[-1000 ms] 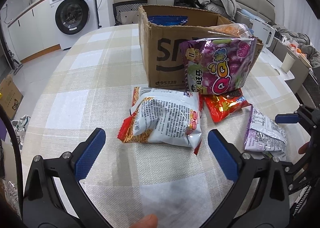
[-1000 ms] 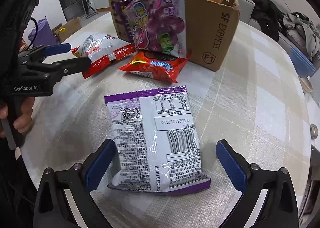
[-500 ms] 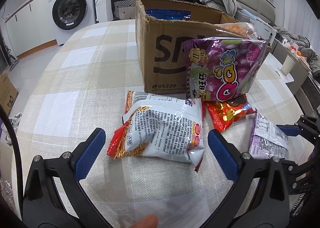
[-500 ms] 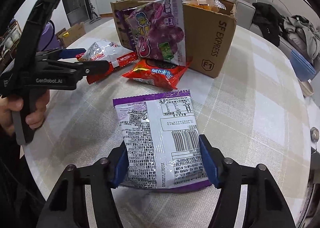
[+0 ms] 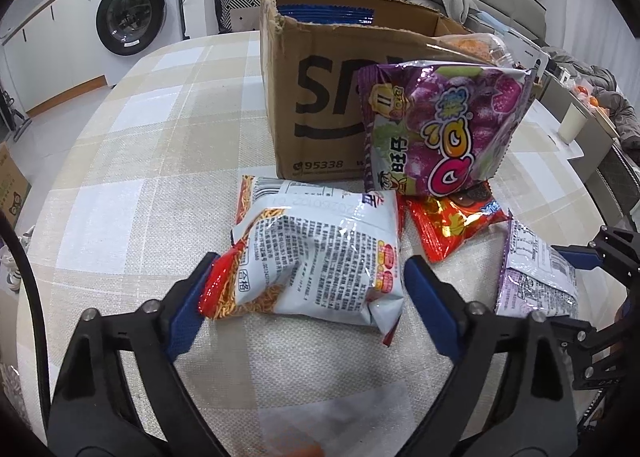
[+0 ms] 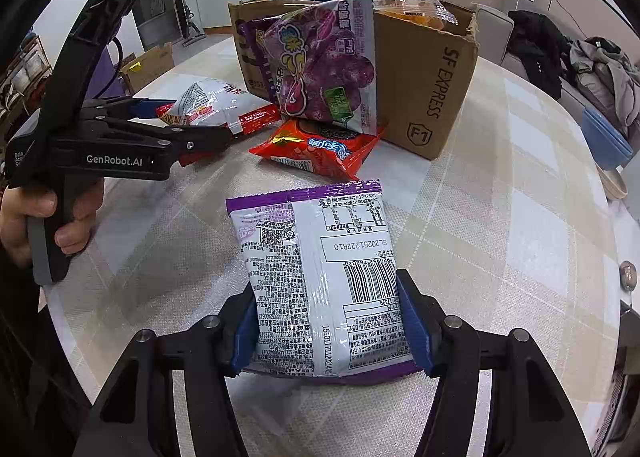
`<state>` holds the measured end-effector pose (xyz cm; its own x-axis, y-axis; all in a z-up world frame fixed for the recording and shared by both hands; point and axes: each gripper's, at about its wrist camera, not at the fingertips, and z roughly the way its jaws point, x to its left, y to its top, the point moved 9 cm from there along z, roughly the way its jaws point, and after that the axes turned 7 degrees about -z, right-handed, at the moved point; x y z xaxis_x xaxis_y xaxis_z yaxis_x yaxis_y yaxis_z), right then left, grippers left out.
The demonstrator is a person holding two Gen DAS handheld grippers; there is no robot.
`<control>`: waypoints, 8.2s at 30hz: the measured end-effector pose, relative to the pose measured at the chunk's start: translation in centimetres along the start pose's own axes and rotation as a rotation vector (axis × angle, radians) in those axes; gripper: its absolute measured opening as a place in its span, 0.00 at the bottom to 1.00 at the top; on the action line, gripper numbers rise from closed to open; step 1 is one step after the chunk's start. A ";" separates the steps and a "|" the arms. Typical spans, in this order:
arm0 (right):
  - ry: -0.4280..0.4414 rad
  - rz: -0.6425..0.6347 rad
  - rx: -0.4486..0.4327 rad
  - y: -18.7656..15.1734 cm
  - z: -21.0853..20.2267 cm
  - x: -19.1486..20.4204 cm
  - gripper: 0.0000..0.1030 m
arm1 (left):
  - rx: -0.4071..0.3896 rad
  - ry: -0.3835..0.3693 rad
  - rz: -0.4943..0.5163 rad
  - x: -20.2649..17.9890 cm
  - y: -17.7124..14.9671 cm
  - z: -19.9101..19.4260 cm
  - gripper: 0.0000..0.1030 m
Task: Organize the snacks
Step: 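Grasp the purple-and-white chip bag with the right tool while left grasps white chip bag, then lift and carry both chip bags over the cardboard box with both tools, then open both tools to drop the chip bags into the box, then move both tools toward the grape candy bag and red Oreo packet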
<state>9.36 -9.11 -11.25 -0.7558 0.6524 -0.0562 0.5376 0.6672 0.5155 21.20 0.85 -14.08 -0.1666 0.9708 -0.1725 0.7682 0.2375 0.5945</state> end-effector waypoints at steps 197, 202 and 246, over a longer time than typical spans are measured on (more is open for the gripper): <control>-0.091 0.306 -0.377 13.4 -7.3 -8.4 0.99 | -0.278 -0.052 -0.016 0.4 8.2 -12.5 0.99; -0.091 0.309 -0.367 11.8 -7.2 -7.6 0.99 | -0.261 -0.033 -0.007 0.6 5.6 -12.6 0.99; -0.088 0.319 -0.033 6.8 4.1 -1.9 0.99 | -0.172 0.032 -0.064 5.3 1.5 -9.6 0.99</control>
<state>16.00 -4.36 -11.14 -0.5155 0.8559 0.0399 0.7284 0.4132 0.5465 15.57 6.64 -6.57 -0.2333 0.9536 -0.1905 0.6389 0.2980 0.7093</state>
